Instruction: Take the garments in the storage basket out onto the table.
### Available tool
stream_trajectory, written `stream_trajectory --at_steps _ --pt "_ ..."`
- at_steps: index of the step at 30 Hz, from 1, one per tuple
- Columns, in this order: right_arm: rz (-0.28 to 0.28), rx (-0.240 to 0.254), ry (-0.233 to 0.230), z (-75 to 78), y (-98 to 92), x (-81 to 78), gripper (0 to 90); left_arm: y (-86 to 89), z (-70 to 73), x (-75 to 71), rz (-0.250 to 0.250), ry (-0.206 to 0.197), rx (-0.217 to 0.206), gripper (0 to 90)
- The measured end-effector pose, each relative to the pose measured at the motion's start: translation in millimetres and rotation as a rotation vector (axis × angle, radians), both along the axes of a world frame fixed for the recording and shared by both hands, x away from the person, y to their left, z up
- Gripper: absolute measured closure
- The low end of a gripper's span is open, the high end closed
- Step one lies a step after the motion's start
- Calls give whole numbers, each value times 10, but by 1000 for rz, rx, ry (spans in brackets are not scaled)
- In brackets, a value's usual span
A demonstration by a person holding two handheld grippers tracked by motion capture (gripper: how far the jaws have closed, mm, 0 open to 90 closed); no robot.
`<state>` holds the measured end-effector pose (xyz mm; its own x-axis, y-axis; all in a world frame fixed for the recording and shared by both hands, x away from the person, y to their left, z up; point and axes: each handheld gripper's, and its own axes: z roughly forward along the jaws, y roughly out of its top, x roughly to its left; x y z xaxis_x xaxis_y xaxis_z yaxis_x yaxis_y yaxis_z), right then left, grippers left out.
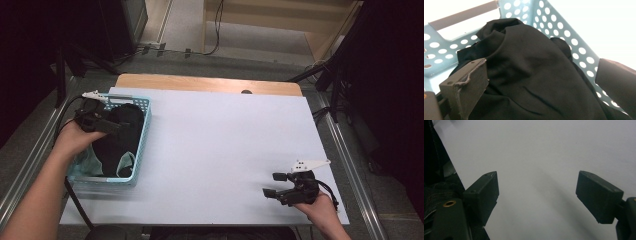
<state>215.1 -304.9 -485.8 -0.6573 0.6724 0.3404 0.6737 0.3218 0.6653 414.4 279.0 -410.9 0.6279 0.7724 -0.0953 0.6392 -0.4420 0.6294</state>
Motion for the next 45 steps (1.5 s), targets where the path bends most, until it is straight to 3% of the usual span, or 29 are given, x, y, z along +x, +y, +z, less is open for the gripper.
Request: stream_trajectory --at_steps 4,8,13,22,25,27,31,35,40,45 --pt "-9 5 -4 -7 -19 -20 172 19 -2 80 12 5 -10 0" --pt "-18 5 -1 -10 -41 -36 172 16 -22 159 9 3 31 0" --pt "-18 2 1 -14 -42 -50 172 30 -55 235 24 -15 30 0" --pt "-14 -2 4 -19 -33 -55 173 104 -196 349 67 18 43 0" --pt "-12 -3 6 -26 -32 -52 172 125 -277 395 78 42 43 0" --pt "-8 -3 11 -34 -28 -51 172 133 -406 444 86 76 45 0" --pt "-5 -7 15 -44 -17 -48 172 89 -500 475 67 87 38 0" --pt "-6 -11 20 -50 -13 -36 172 104 -565 486 32 119 -43 0" --pt "-8 -5 23 -54 -13 -31 172 31 -571 412 -85 147 -15 0" --pt "-5 -6 24 -53 -9 -33 172 -6 -577 380 -110 164 19 0"
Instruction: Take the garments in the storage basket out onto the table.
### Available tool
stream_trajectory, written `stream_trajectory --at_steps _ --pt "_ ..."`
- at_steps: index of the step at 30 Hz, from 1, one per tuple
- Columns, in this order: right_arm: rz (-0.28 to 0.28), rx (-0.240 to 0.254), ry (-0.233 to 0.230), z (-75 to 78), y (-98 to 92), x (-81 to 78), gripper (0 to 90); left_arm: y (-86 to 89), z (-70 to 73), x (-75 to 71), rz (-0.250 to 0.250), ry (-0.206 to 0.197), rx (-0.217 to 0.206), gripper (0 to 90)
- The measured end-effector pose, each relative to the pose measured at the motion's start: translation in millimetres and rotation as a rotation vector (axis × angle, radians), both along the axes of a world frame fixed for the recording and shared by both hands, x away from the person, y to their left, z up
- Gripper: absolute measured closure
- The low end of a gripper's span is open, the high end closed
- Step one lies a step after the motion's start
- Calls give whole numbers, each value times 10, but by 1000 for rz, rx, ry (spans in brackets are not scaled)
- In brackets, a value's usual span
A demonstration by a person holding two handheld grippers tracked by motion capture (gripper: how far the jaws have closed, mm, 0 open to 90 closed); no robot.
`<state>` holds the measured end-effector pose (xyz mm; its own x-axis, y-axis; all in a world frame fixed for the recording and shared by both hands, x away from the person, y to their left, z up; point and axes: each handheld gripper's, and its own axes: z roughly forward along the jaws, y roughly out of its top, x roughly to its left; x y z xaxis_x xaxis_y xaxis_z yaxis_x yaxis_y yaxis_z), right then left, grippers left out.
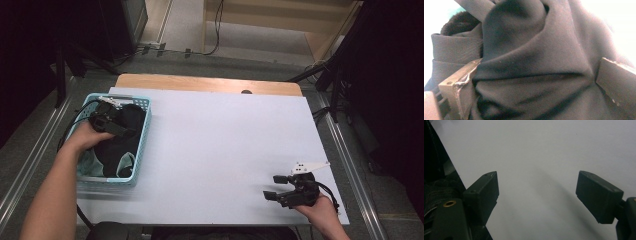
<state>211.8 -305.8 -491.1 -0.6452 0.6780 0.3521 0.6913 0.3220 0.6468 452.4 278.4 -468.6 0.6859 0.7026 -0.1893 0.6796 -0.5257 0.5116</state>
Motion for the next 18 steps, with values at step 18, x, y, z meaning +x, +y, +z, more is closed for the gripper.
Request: stream_trajectory --at_steps 18 --pt "26 -12 4 -5 42 -18 175 -16 -120 8 71 -1 47 0"
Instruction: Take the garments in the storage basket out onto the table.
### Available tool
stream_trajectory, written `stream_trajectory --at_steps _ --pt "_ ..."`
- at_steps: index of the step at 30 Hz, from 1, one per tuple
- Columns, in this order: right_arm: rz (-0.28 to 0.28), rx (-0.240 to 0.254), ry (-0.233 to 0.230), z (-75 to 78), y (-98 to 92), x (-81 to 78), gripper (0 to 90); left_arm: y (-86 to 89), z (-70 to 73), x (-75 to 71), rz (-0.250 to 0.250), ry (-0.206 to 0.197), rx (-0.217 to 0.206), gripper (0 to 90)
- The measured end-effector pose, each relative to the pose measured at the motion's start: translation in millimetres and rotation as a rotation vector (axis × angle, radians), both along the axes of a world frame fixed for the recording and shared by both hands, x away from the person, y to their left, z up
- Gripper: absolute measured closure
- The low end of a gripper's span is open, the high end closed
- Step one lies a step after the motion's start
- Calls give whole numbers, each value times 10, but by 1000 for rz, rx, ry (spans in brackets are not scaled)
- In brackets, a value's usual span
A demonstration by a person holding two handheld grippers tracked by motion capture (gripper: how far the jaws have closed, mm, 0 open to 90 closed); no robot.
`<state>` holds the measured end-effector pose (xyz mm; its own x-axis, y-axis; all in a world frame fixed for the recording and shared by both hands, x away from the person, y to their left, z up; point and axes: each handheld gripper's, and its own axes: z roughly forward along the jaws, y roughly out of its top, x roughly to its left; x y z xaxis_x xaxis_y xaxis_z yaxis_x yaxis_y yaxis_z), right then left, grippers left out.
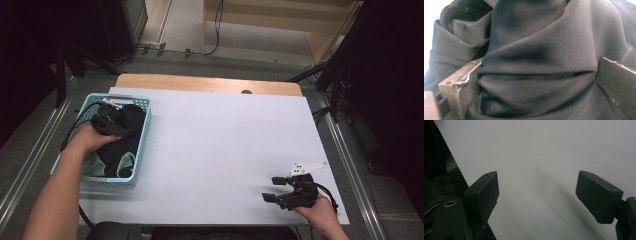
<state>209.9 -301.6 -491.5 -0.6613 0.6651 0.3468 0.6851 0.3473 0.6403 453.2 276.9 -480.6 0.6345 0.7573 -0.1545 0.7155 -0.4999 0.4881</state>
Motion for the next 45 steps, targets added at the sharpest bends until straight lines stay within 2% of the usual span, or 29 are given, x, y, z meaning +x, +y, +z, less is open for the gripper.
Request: stream_trajectory --at_steps 2,4,8,9,10,12,14,15,18,19,20,22,23,26,27,28,30,34,36,41,43,45 --pt "7 -2 0 -4 9 0 175 7 5 -12 1 0 -12 15" --pt "8 -2 0 -4 19 -2 175 19 28 -28 -13 12 -38 100" --pt "8 -1 -4 1 20 -1 175 29 55 -41 2 37 -55 220" --pt "8 -1 -4 0 17 2 175 29 55 -41 2 37 -55 279" --pt "7 -2 -2 0 15 4 175 71 64 -43 40 69 -95 347" --pt "8 -4 -4 -2 14 8 175 119 55 -53 62 90 -134 446" --pt "7 -6 -2 0 16 9 175 144 48 -69 76 99 -159 508" --pt "7 -7 -2 -1 17 9 175 144 56 -75 79 100 -155 533" --pt "4 -5 -4 2 10 12 175 101 92 -91 68 72 -110 533" --pt "1 -4 -4 1 7 14 175 101 92 -91 68 72 -110 507" --pt "1 -3 -4 0 4 17 175 88 96 -86 71 62 -85 470" --pt "-1 -2 -2 -1 1 20 175 95 89 -86 81 65 -93 412" --pt "-1 -3 -2 -2 1 20 176 122 79 -62 115 90 -105 376" --pt "2 -6 -3 0 5 17 175 110 86 -54 127 98 -102 359" --pt "2 -5 -4 1 6 16 175 99 94 -58 123 82 -74 338" --pt "2 -5 -4 2 6 16 175 86 96 -63 121 60 -47 281" --pt "1 -4 -3 2 3 17 175 80 90 -62 105 46 -42 258" --pt "-1 -1 -4 5 1 17 175 94 68 -62 99 44 -62 258" --pt "2 -6 -4 8 4 17 175 92 66 -61 89 48 -72 293" --pt "7 -7 -7 11 21 19 175 97 60 -52 57 102 -134 509" --pt "9 -11 -9 15 22 18 176 87 73 -47 49 112 -134 577" --pt "8 -13 -9 18 20 17 176 47 116 -60 34 101 -93 633"
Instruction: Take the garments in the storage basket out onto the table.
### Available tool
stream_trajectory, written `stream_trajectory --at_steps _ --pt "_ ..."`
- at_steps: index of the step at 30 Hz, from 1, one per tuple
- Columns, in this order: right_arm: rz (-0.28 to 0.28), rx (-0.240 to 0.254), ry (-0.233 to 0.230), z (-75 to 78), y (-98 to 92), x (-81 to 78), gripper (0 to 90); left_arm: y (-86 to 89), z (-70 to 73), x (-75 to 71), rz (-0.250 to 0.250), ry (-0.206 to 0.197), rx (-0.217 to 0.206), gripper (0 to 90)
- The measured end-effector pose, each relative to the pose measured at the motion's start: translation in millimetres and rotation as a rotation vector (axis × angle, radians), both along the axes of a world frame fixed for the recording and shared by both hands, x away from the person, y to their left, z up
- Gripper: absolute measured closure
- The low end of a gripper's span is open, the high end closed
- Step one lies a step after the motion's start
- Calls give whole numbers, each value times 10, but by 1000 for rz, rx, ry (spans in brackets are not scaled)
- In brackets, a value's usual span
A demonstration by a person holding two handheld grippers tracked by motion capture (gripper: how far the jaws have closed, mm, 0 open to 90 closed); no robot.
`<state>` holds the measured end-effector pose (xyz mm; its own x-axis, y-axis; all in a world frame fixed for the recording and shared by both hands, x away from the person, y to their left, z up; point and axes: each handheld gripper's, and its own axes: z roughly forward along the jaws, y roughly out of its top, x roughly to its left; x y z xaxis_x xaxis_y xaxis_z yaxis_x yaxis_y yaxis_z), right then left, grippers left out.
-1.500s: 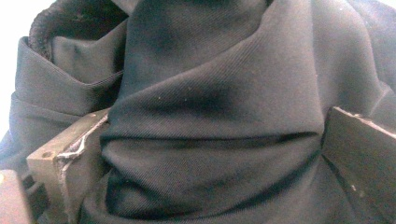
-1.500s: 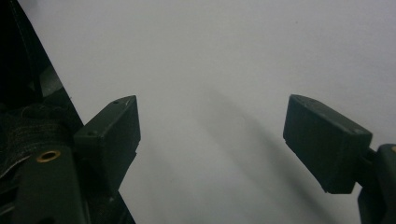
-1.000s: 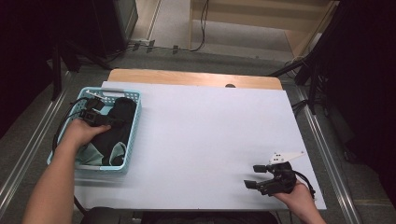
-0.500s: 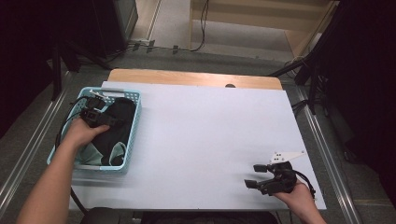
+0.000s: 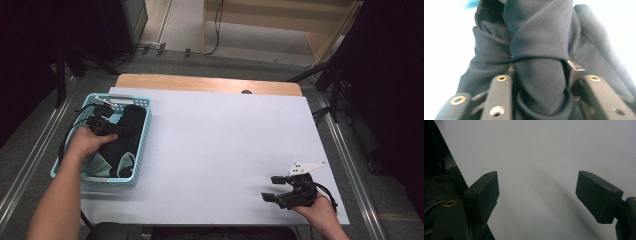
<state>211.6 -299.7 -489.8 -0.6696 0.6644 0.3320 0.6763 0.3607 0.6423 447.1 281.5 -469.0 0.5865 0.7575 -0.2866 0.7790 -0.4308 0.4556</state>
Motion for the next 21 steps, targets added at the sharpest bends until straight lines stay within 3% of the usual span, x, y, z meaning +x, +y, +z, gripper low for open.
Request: stream_trajectory --at_steps 2,5,9,14,17,21 --pt "-1 1 -1 0 -7 5 176 -57 60 -1 -3 13 46 660" --pt "-3 1 -3 7 -18 11 176 -55 124 -3 10 35 48 674" --pt "-6 4 -7 14 -27 4 177 22 246 -23 41 48 8 673" --pt "-10 3 -10 18 -35 3 177 105 482 -64 68 37 -36 672" --pt "-8 4 -13 17 -32 6 177 148 629 -68 89 64 -82 670" --pt "-6 4 -14 17 -25 8 177 196 807 -88 114 48 -115 669"
